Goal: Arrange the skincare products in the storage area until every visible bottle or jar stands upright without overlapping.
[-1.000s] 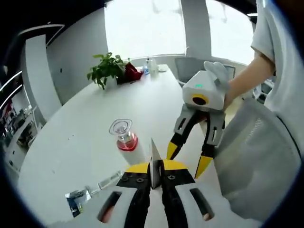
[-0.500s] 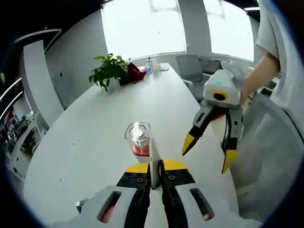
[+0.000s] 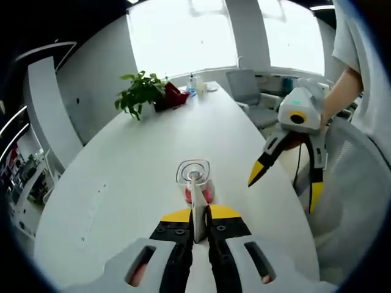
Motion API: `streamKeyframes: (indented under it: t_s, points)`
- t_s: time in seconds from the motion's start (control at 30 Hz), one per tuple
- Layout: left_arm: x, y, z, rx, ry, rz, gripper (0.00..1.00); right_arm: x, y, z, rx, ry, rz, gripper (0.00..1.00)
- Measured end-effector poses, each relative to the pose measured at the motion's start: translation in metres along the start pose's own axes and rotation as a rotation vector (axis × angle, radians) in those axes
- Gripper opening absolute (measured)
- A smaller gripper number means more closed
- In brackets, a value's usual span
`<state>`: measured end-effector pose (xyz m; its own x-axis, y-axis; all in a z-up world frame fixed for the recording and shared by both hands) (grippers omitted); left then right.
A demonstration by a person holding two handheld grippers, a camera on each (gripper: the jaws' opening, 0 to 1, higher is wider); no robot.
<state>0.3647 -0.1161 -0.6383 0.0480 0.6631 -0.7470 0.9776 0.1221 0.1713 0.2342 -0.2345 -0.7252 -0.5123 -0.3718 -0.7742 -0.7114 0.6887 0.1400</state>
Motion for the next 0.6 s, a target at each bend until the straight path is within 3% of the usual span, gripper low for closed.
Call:
streamKeyframes:
  t_s: [0.6]
  points:
    - [-0.001,0.009,0.0007,-0.039,-0.001,0.036,0.11,0.0053,-0.0019,-0.0068,0.031,-0.009,0.054,0.84]
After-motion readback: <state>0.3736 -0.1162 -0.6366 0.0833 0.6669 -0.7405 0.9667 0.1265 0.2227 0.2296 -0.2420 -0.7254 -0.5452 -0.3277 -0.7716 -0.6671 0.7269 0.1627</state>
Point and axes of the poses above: the point that each gripper's makers call its tool centre point, and the gripper's own axes: z roughly forward along the fingers, y roughly to its left, x roughly out of its underside, the point moved 6 cm from there along -z, roughly backward along the fingers, and after that the axes turned 6 degrees about y, right-handed, at the moved point
